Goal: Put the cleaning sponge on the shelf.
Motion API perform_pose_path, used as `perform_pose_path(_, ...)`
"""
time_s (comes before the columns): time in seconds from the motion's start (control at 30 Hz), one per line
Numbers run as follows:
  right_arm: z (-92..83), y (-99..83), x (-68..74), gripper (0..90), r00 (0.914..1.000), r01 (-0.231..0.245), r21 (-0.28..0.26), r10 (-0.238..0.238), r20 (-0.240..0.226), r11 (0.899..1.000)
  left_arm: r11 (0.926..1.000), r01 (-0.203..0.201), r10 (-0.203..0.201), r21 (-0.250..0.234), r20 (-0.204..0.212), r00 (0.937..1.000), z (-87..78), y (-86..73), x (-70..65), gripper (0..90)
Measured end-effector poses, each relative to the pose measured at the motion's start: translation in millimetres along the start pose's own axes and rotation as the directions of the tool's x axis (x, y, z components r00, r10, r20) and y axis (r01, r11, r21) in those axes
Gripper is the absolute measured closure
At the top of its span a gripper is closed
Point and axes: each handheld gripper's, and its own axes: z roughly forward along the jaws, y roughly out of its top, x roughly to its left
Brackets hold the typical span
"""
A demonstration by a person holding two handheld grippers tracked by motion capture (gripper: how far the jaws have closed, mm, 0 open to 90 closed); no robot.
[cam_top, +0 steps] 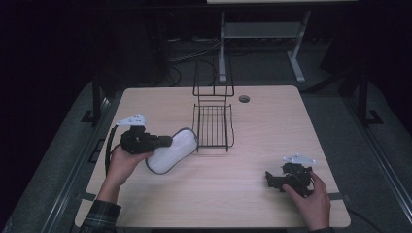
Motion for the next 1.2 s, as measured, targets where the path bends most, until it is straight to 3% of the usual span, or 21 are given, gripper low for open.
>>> perform_pose_path(0.7,0.0,-0.1,-0.1,0.0,1.0000,0.002,0.000,-0.002,0.001,1.000,0.9998,-0.002,0.001,-0.021,-0.005,1.0000,32.4,37.7,21.0,81.3)
perform_pose_path(1.2,0.0,-0.1,-0.1,0.0,1.0000,0.002,0.000,-0.002,0.001,1.000,0.9993,0.019,-0.019,-0.031,0.003,0.9998,69.5,61.3,40.8,81.4)
